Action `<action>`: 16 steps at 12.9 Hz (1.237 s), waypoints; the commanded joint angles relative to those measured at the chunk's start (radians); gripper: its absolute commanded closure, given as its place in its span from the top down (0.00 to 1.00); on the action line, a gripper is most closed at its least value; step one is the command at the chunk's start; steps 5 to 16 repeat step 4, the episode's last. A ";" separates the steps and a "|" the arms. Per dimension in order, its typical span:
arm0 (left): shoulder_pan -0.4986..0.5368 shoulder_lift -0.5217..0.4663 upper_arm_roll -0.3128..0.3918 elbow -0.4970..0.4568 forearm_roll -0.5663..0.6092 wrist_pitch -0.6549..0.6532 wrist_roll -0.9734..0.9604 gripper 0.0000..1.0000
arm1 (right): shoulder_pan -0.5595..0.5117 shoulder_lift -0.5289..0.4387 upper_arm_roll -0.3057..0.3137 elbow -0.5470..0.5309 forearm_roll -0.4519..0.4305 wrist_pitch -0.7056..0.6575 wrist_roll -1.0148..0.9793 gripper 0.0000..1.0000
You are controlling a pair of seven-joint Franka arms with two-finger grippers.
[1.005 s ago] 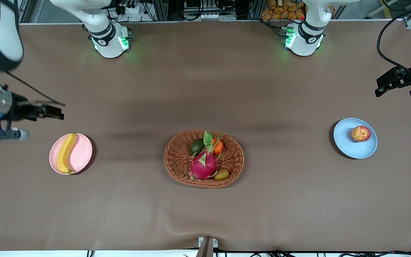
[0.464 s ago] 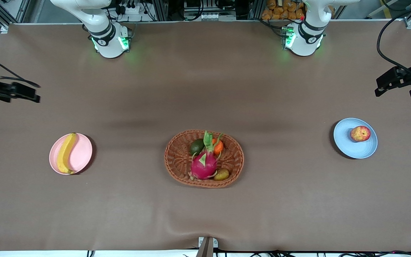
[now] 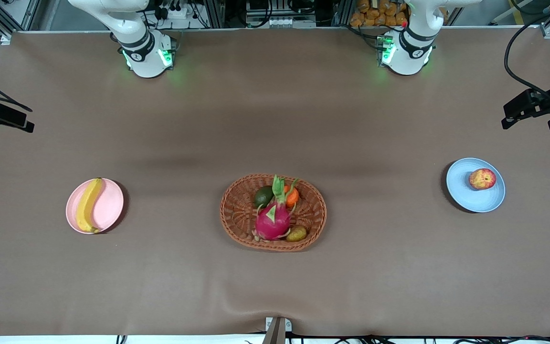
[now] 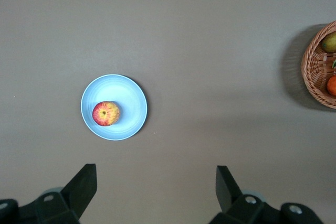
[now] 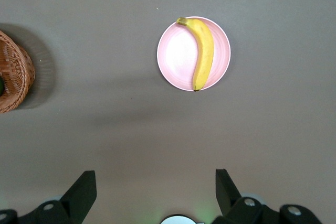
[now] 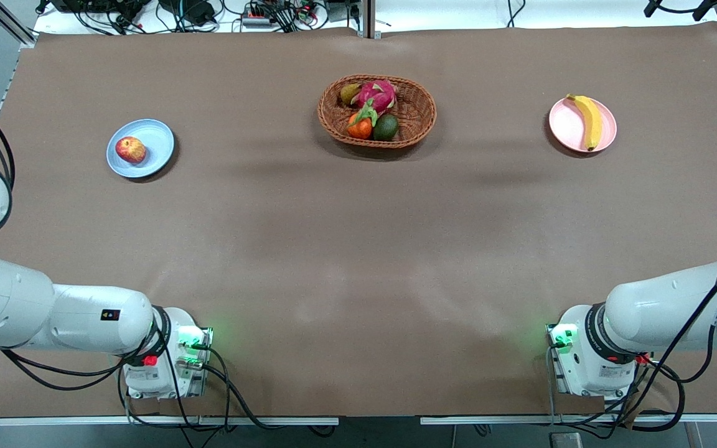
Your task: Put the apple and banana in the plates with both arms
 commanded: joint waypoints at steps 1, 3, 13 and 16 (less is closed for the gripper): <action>0.001 -0.006 -0.004 0.001 -0.007 -0.013 -0.008 1.00 | -0.002 -0.023 0.012 -0.013 -0.019 -0.006 0.030 1.00; 0.001 -0.006 -0.004 0.001 -0.009 -0.013 -0.005 1.00 | -0.002 -0.023 0.012 -0.014 -0.019 -0.006 0.030 1.00; 0.001 -0.008 -0.004 0.001 -0.010 -0.013 -0.005 1.00 | -0.003 -0.023 0.012 -0.014 -0.019 -0.006 0.030 1.00; 0.001 -0.008 -0.004 0.001 -0.010 -0.013 -0.005 1.00 | -0.003 -0.023 0.012 -0.014 -0.019 -0.006 0.030 1.00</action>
